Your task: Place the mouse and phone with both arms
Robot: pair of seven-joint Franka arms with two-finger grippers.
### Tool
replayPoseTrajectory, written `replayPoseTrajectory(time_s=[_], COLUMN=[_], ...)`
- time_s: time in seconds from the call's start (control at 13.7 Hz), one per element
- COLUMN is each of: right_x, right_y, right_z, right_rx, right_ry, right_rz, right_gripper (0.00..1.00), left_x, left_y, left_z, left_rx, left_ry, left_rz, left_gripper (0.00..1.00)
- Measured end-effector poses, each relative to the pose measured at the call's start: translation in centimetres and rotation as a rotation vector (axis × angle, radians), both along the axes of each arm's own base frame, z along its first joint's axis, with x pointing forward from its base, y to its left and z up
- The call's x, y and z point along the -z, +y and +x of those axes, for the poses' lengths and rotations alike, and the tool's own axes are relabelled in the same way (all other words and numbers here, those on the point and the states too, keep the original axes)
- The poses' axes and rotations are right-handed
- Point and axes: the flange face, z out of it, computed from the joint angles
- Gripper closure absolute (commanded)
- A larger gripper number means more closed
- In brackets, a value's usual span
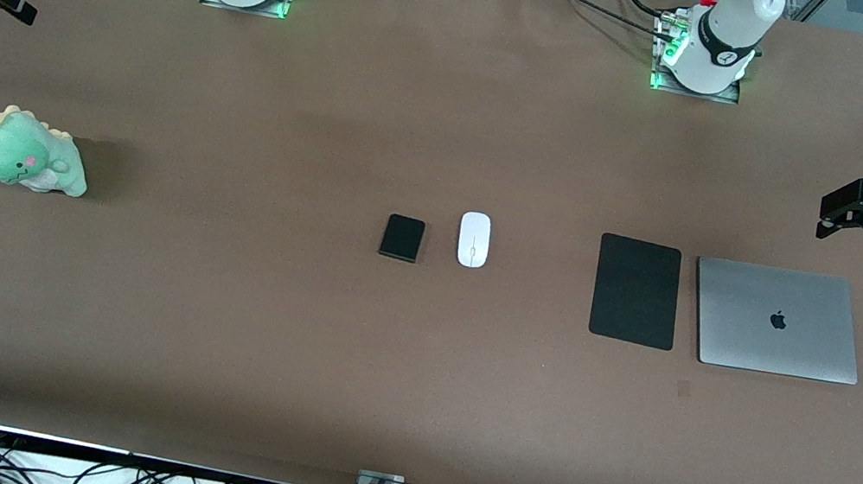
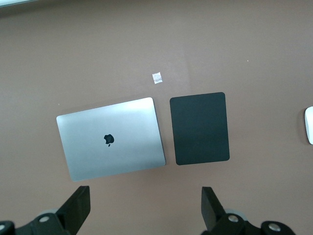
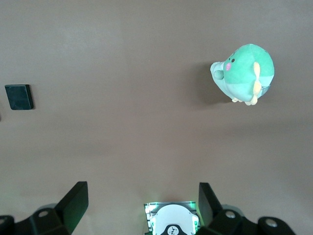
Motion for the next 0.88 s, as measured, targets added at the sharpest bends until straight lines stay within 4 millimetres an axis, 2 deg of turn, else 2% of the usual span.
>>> replayPoseTrajectory(time_s=[0.88], right_x=[0.5], right_y=[0.04], right_z=[-0.13], right_rx=[-0.002], right_ry=[0.033], right_rz=[0.002], right_gripper=[0.0], left_x=[0.06], left_y=[-0.27], left_z=[-0.08], left_rx=[0.005], left_ry=[0.007], left_rz=[0.0], left_gripper=[0.0])
